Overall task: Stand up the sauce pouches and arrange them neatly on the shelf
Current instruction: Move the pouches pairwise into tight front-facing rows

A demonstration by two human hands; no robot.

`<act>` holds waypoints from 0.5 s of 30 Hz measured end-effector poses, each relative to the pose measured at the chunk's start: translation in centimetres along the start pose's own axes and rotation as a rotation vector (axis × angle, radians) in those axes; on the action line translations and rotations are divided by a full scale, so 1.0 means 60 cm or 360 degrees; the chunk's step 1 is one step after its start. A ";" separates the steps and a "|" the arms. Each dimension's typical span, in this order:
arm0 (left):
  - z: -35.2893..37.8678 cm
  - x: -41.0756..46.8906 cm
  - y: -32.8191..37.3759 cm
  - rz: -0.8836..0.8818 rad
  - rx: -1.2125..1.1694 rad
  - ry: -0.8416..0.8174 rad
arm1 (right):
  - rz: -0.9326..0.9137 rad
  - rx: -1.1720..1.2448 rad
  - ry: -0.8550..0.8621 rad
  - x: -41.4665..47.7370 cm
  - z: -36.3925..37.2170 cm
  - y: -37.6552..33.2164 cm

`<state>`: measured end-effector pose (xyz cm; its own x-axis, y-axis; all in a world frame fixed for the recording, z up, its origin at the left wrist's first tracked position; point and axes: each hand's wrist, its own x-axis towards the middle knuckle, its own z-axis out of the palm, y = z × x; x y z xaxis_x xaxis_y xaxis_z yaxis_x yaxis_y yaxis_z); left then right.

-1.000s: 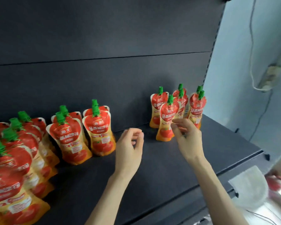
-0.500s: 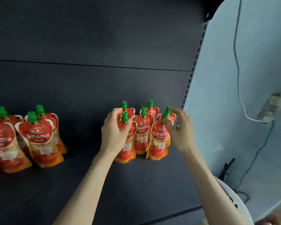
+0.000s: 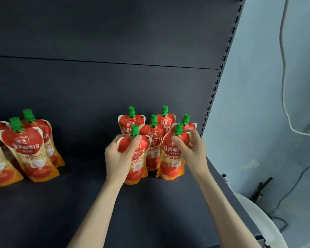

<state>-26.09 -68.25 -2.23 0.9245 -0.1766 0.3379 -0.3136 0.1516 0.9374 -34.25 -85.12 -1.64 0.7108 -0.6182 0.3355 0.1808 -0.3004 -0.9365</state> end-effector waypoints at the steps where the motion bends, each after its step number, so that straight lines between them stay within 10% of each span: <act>1: 0.003 -0.008 -0.009 -0.0088 -0.0046 0.0002 | 0.0063 0.0096 -0.0042 -0.005 0.000 0.008; 15: -0.026 -0.220 0.101 0.0055 0.0100 0.0227 | 0.0054 0.0463 -0.0226 -0.168 -0.013 -0.067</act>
<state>-39.82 -63.47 -1.16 0.9330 -0.0318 0.3585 -0.3544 0.0935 0.9304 -42.64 -78.24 -1.15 0.8038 -0.5105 0.3054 0.3278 -0.0484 -0.9435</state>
